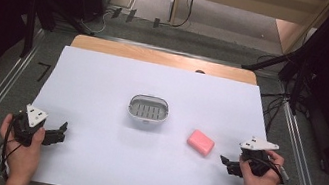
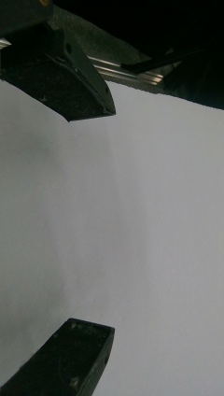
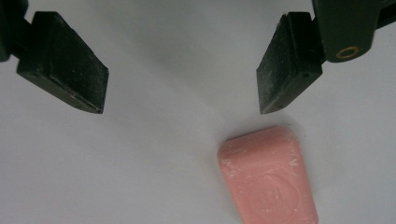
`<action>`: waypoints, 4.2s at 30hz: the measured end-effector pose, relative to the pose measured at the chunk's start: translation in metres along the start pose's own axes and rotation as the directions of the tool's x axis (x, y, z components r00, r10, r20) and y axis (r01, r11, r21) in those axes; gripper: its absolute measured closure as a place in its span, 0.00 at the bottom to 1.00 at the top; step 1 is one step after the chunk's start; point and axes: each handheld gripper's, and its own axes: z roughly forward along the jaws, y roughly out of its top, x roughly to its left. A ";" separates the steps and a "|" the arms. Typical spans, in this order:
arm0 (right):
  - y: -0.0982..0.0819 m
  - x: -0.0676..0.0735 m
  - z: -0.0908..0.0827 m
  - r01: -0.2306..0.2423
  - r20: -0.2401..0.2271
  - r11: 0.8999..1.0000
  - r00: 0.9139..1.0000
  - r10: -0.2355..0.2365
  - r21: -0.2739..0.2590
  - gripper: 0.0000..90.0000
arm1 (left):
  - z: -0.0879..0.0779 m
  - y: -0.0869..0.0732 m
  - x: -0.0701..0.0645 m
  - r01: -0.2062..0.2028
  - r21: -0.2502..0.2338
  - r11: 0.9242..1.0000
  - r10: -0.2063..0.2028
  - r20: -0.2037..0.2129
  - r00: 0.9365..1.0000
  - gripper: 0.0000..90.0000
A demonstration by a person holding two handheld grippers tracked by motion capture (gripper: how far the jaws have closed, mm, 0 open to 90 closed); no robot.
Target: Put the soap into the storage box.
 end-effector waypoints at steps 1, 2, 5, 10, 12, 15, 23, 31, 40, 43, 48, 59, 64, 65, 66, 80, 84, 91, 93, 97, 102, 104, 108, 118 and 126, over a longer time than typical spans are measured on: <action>0.004 0.000 0.002 0.012 -0.014 1.000 1.000 -0.012 0.010 0.19 | 0.000 0.000 0.000 0.001 0.000 1.000 -0.001 -0.001 1.000 0.00; 0.006 0.001 0.003 0.015 -0.022 1.000 1.000 -0.014 0.012 0.19 | 0.000 0.000 0.000 0.001 0.001 1.000 -0.001 -0.001 1.000 0.00; 0.012 0.002 0.005 0.019 -0.030 1.000 0.999 -0.018 0.021 0.19 | 0.000 0.000 0.000 0.001 0.000 1.000 -0.001 0.001 1.000 0.00; 0.024 0.002 0.011 0.052 -0.051 0.998 0.997 -0.050 0.045 0.20 | 0.000 0.000 0.000 0.001 -0.001 1.000 -0.001 0.001 1.000 0.00; 0.027 0.003 0.014 0.058 -0.061 0.996 0.997 -0.054 0.061 0.20 | 0.000 0.000 0.000 0.001 -0.001 1.000 -0.001 0.001 1.000 0.00; 0.033 0.006 0.018 0.076 -0.079 0.993 0.994 -0.069 0.088 0.22 | 0.000 0.000 0.000 0.000 0.000 1.000 0.000 0.002 1.000 0.00; 0.045 0.013 0.023 0.104 -0.108 0.991 0.990 -0.095 0.088 0.23 | 0.000 0.000 0.000 -0.002 -0.002 1.000 0.002 -0.001 1.000 0.00; 0.059 0.022 0.032 0.131 -0.143 0.985 0.983 -0.114 0.111 0.27 | 0.000 0.000 0.001 0.005 -0.008 1.000 -0.005 -0.006 1.000 0.00; 0.068 0.028 0.047 0.156 -0.162 0.975 0.978 -0.130 0.157 0.31 | -0.001 0.000 0.001 0.004 -0.006 1.000 -0.004 -0.004 1.000 0.00; 0.070 0.028 0.049 0.163 -0.165 0.974 0.977 -0.136 0.159 0.32 | 0.000 0.000 0.000 0.003 -0.008 1.000 -0.003 -0.004 1.000 0.00; 0.074 0.029 0.054 0.167 -0.188 0.967 0.973 -0.131 0.194 0.35 | -0.001 0.000 0.001 0.003 -0.008 1.000 -0.003 -0.003 1.000 0.00; 0.080 0.034 0.064 0.193 -0.206 0.950 0.968 -0.144 0.244 0.41 | -0.001 0.000 0.000 0.002 -0.009 1.000 -0.002 -0.001 1.000 0.00; 0.080 0.035 0.071 0.201 -0.208 0.944 0.967 -0.148 0.261 0.41 | 0.000 0.000 0.000 0.001 -0.008 1.000 -0.001 0.000 1.000 0.00; 0.080 0.036 0.072 0.199 -0.206 0.944 0.968 -0.146 0.264 0.42 | -0.001 0.000 0.000 0.000 -0.005 1.000 0.000 0.000 1.000 0.00; 0.080 0.036 0.073 0.204 -0.206 0.942 0.967 -0.151 0.266 0.42 | -0.001 0.000 0.000 -0.001 -0.004 1.000 0.001 0.000 1.000 0.00; 0.082 0.037 0.075 0.220 -0.250 0.944 0.955 -0.157 0.247 0.43 | 0.000 0.000 0.001 0.000 -0.004 1.000 0.000 0.000 1.000 0.00; 0.085 0.035 0.071 0.226 -0.244 0.948 0.955 -0.169 0.225 0.43 | 0.000 0.000 0.000 -0.002 -0.005 1.000 0.002 0.000 1.000 0.00; 0.097 0.036 0.064 0.248 -0.259 0.947 0.947 -0.192 0.203 0.43 | -0.001 0.000 0.001 0.000 -0.005 1.000 0.000 0.000 1.000 0.00; 0.101 0.036 0.062 0.251 -0.261 0.948 0.945 -0.196 0.197 0.43 | 0.000 0.000 0.001 -0.001 -0.006 1.000 0.001 0.002 1.000 0.00; 0.112 0.037 0.060 0.269 -0.269 0.946 0.939 -0.216 0.179 0.43 | -0.001 0.000 0.001 0.001 -0.007 1.000 -0.001 0.002 1.000 0.00; 0.121 0.039 0.059 0.285 -0.283 0.944 0.931 -0.232 0.165 0.43 | -0.001 0.000 0.001 0.001 -0.005 1.000 -0.001 0.002 1.000 0.00; 0.128 0.040 0.059 0.301 -0.293 0.940 0.924 -0.245 0.162 0.43 | -0.001 0.000 0.001 0.001 -0.005 1.000 -0.001 0.002 1.000 0.00; 0.133 0.041 0.059 0.313 -0.304 0.938 0.917 -0.257 0.148 0.43 | -0.001 0.000 0.001 0.002 -0.007 1.000 -0.002 0.002 1.000 0.00; 0.151 0.049 0.061 0.357 -0.321 0.925 0.898 -0.302 0.131 0.43 | -0.001 0.000 0.002 0.005 -0.008 1.000 -0.005 0.006 1.000 0.00; 0.161 0.053 0.063 0.379 -0.342 0.917 0.884 -0.318 0.127 0.43 | -0.001 0.000 0.002 0.006 -0.008 1.000 -0.006 0.006 1.000 0.00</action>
